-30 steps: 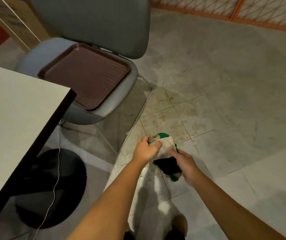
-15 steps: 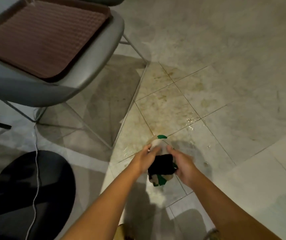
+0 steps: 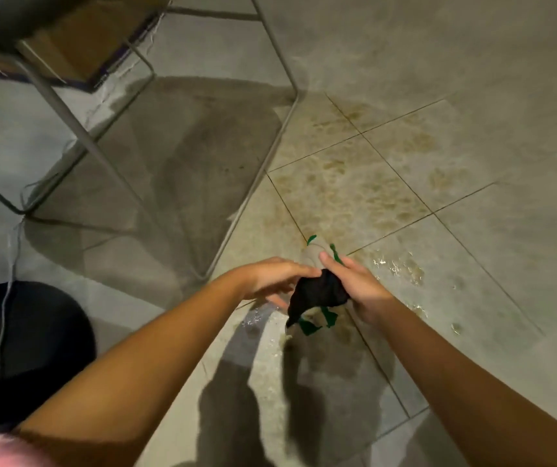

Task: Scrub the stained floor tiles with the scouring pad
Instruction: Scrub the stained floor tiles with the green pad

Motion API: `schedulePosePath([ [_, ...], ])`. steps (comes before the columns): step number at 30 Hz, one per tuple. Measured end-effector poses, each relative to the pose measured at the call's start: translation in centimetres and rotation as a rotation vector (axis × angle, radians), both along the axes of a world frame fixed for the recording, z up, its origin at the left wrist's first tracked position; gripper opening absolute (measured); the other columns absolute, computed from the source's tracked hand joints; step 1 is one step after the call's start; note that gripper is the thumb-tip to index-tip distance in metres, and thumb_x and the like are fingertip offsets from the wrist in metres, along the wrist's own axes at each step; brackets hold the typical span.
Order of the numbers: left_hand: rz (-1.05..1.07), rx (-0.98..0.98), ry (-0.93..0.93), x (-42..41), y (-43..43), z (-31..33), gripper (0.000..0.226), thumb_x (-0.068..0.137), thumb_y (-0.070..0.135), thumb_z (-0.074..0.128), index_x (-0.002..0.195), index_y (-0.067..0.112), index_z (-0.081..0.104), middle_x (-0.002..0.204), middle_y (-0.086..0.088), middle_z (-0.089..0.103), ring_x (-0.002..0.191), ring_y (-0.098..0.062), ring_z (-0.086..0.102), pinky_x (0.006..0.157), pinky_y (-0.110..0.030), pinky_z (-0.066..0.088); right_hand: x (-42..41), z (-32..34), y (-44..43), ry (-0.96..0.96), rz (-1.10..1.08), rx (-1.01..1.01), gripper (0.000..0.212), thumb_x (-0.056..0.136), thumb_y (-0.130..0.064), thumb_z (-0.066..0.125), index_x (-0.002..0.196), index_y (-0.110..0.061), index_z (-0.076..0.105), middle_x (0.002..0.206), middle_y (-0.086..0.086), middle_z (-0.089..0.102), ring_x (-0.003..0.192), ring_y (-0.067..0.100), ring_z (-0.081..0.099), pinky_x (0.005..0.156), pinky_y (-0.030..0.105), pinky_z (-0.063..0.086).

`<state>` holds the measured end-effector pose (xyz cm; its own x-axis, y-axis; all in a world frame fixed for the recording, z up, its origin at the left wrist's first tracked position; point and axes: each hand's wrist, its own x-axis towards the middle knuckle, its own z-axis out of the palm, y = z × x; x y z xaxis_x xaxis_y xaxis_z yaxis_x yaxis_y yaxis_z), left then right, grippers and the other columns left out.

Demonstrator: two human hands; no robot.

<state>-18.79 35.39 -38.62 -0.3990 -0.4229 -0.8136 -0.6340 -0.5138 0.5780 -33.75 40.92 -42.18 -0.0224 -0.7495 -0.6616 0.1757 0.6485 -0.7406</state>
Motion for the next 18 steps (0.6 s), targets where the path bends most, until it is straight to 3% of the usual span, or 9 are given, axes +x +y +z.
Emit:
schedulePosePath([
  [3,0.012,-0.044,0.059,0.6,-0.4,-2.5,0.023,0.088,0.030,0.063,0.097,0.011,0.055,0.101,-0.005,0.064,0.100,-0.018,0.063,0.076,-0.028,0.057,0.6,-1.6,-0.4,0.011,0.008,-0.102,0.072,0.063,-0.052,0.076,0.125,-0.024,0.051,0.116,0.008,0.060,0.101,0.018,0.061,0.090,0.035,0.049],
  [5,0.049,-0.112,0.080,0.8,-0.3,-3.7,0.009,0.088,0.021,0.064,0.087,0.014,0.058,0.091,-0.003,0.066,0.090,-0.017,0.063,0.071,-0.025,0.053,0.9,-2.9,-0.5,0.024,-0.025,-0.140,0.053,0.078,-0.040,0.068,0.125,-0.029,0.047,0.105,0.003,0.059,0.088,0.011,0.060,0.073,0.019,0.052],
  [7,0.099,-0.182,0.103,1.2,0.2,-4.3,0.008,0.086,0.014,0.065,0.081,0.017,0.061,0.085,-0.004,0.065,0.082,-0.018,0.060,0.064,-0.022,0.048,2.0,-3.7,0.1,0.012,-0.080,-0.183,0.047,0.086,-0.033,0.061,0.129,-0.030,0.041,0.101,-0.001,0.056,0.079,0.004,0.056,0.055,0.009,0.048],
  [8,0.123,-0.226,0.105,1.4,0.7,-4.5,0.009,0.085,0.013,0.067,0.079,0.017,0.061,0.081,-0.002,0.065,0.077,-0.017,0.061,0.060,-0.018,0.049,2.8,-4.1,0.5,-0.001,-0.120,-0.205,0.049,0.087,-0.030,0.060,0.132,-0.028,0.040,0.107,0.003,0.056,0.080,0.005,0.057,0.054,0.008,0.048],
  [11,0.185,-0.351,0.048,2.1,2.0,-5.2,0.010,0.078,0.013,0.074,0.076,0.011,0.064,0.067,0.003,0.061,0.066,-0.012,0.061,0.050,-0.014,0.047,5.1,-5.0,1.3,-0.002,-0.269,-0.246,0.045,0.089,-0.028,0.058,0.131,-0.027,0.043,0.120,0.011,0.054,0.096,0.018,0.059,0.069,0.018,0.053],
  [14,0.241,-0.429,0.031,3.2,3.6,-6.2,0.027,0.072,0.018,0.080,0.090,0.002,0.067,0.068,0.000,0.060,0.078,-0.023,0.065,0.078,-0.032,0.056,7.1,-6.1,1.8,0.202,-0.302,-0.281,0.021,0.090,-0.029,0.057,0.107,-0.043,0.055,0.122,0.014,0.049,0.106,0.025,0.055,0.091,0.038,0.048],
  [16,0.293,-0.463,0.063,3.8,4.8,-6.7,0.019,0.073,0.016,0.079,0.078,0.005,0.064,0.056,0.009,0.052,0.067,-0.014,0.058,0.074,-0.029,0.053,8.0,-6.5,2.0,0.129,-0.298,-0.264,0.019,0.091,-0.030,0.054,0.110,-0.031,0.058,0.126,0.013,0.050,0.110,0.023,0.054,0.092,0.035,0.047],
  [18,0.294,-0.492,0.088,4.4,5.7,-7.2,0.024,0.071,0.020,0.080,0.069,0.013,0.057,0.055,0.007,0.047,0.060,-0.011,0.049,0.066,-0.026,0.048,8.5,-6.6,2.2,0.101,-0.235,-0.233,0.041,0.089,-0.038,0.055,0.124,-0.015,0.054,0.127,0.011,0.051,0.111,0.022,0.054,0.085,0.027,0.049],
])
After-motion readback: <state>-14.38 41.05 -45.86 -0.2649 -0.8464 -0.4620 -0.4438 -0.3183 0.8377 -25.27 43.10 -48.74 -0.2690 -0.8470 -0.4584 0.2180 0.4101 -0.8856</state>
